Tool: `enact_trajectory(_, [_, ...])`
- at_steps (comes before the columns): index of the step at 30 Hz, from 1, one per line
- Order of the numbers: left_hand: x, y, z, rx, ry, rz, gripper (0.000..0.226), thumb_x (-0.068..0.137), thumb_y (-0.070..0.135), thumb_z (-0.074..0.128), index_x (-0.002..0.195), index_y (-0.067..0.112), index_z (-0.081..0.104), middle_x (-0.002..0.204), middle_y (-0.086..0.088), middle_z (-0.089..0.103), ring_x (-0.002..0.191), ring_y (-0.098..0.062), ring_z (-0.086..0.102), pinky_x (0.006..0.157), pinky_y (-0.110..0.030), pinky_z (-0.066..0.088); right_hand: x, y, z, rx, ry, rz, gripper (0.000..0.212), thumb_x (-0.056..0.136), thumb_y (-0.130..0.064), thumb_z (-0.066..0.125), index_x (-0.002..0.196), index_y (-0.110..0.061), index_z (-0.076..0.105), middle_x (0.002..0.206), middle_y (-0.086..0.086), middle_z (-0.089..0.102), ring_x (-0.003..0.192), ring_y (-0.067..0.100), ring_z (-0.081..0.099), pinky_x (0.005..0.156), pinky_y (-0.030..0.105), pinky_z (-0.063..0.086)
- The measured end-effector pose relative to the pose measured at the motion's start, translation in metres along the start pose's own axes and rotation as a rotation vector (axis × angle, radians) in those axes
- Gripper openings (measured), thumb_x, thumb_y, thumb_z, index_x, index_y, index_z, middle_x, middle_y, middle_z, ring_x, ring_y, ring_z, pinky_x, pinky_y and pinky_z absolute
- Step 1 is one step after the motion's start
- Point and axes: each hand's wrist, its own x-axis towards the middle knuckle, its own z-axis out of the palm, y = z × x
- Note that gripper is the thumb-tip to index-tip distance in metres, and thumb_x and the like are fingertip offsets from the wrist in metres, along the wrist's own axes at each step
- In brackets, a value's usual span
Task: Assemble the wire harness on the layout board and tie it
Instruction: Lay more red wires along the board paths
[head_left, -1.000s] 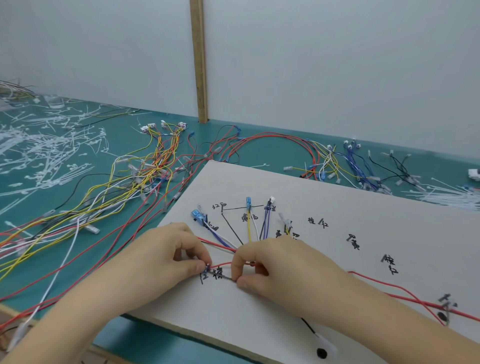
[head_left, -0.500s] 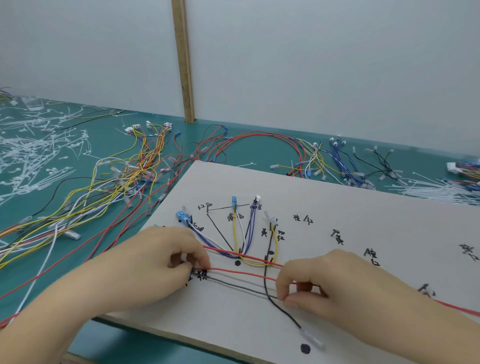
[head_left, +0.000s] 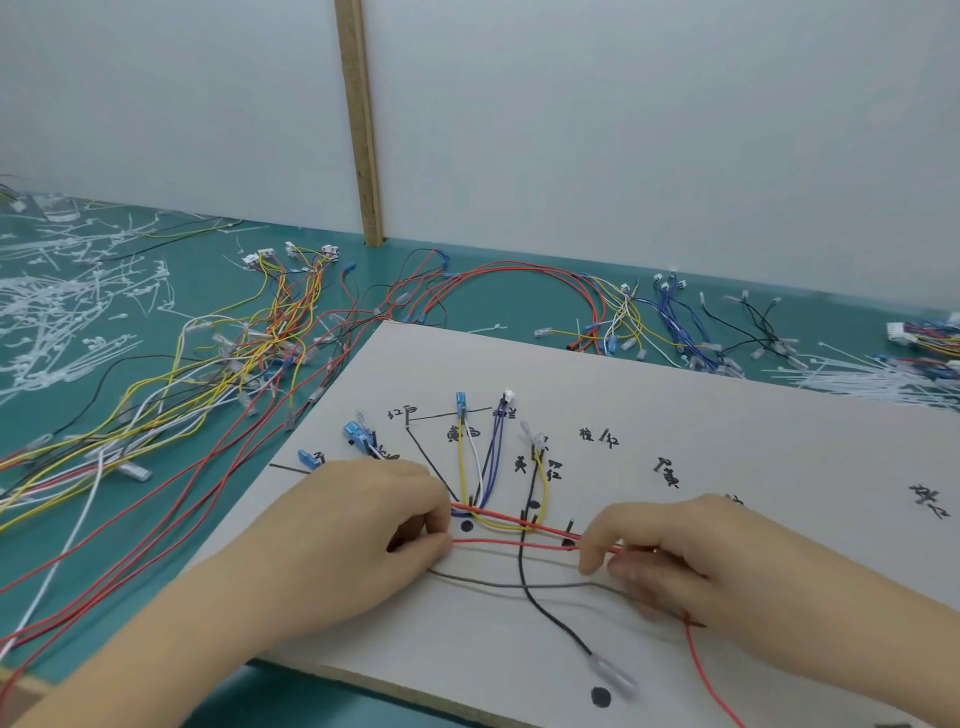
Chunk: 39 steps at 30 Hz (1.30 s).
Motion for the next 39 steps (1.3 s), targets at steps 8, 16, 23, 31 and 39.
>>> enact_trajectory(8, [0.001, 0.009, 0.006, 0.062, 0.147, -0.029, 0.020, 0.074, 0.036, 0.039, 0.067, 0.027, 0.056, 0.057, 0.018, 0.045, 0.047, 0.002, 0.037, 0.043, -0.015, 0.035, 0.005, 0.002, -0.011, 0.083, 0.104, 0.018, 0.014, 0.087, -0.035, 0.051, 0.090, -0.048, 0.046, 0.071, -0.017, 0.063, 0.055, 0.003, 0.053, 0.053, 0.011, 0.041])
enact_trajectory(16, [0.006, 0.011, 0.013, 0.059, 0.256, -0.129, 0.004, 0.071, 0.023, 0.054, 0.067, 0.022, 0.055, 0.057, 0.015, 0.045, 0.047, -0.006, 0.041, 0.042, -0.022, 0.039, 0.003, 0.004, -0.012, 0.424, -0.105, 0.030, 0.027, 0.081, -0.013, 0.064, 0.086, -0.040, 0.062, 0.069, -0.013, 0.051, 0.060, 0.007, 0.063, 0.061, 0.022, 0.054])
enact_trajectory(23, [0.006, 0.013, 0.014, 0.118, 0.278, -0.085, 0.022, 0.075, 0.032, 0.038, 0.067, 0.022, 0.055, 0.059, 0.011, 0.055, 0.046, -0.014, 0.052, 0.037, -0.024, 0.042, -0.006, 0.011, 0.001, 0.026, -0.002, -0.012, 0.066, 0.072, -0.020, 0.063, 0.109, -0.066, 0.034, 0.109, -0.028, 0.039, 0.067, 0.000, 0.058, 0.061, 0.008, 0.044])
enact_trajectory(31, [0.005, 0.015, 0.012, 0.136, 0.295, -0.107, 0.024, 0.078, 0.033, 0.036, 0.068, 0.022, 0.055, 0.060, 0.012, 0.056, 0.044, -0.013, 0.051, 0.036, -0.022, 0.038, -0.007, 0.004, -0.006, 0.059, 0.064, -0.044, 0.059, 0.080, -0.012, 0.055, 0.106, -0.064, 0.043, 0.110, -0.027, 0.039, 0.070, 0.001, 0.053, 0.063, 0.009, 0.040])
enact_trajectory(39, [0.007, 0.009, 0.018, 0.026, 0.232, -0.138, 0.018, 0.085, 0.037, 0.043, 0.082, 0.029, 0.059, 0.074, 0.016, 0.054, 0.063, -0.005, 0.049, 0.053, -0.026, 0.044, -0.009, 0.009, 0.013, -0.194, -0.087, -0.056, 0.085, 0.075, -0.023, 0.057, 0.125, -0.065, 0.003, 0.124, -0.041, 0.016, 0.078, -0.013, 0.050, 0.063, 0.002, 0.037])
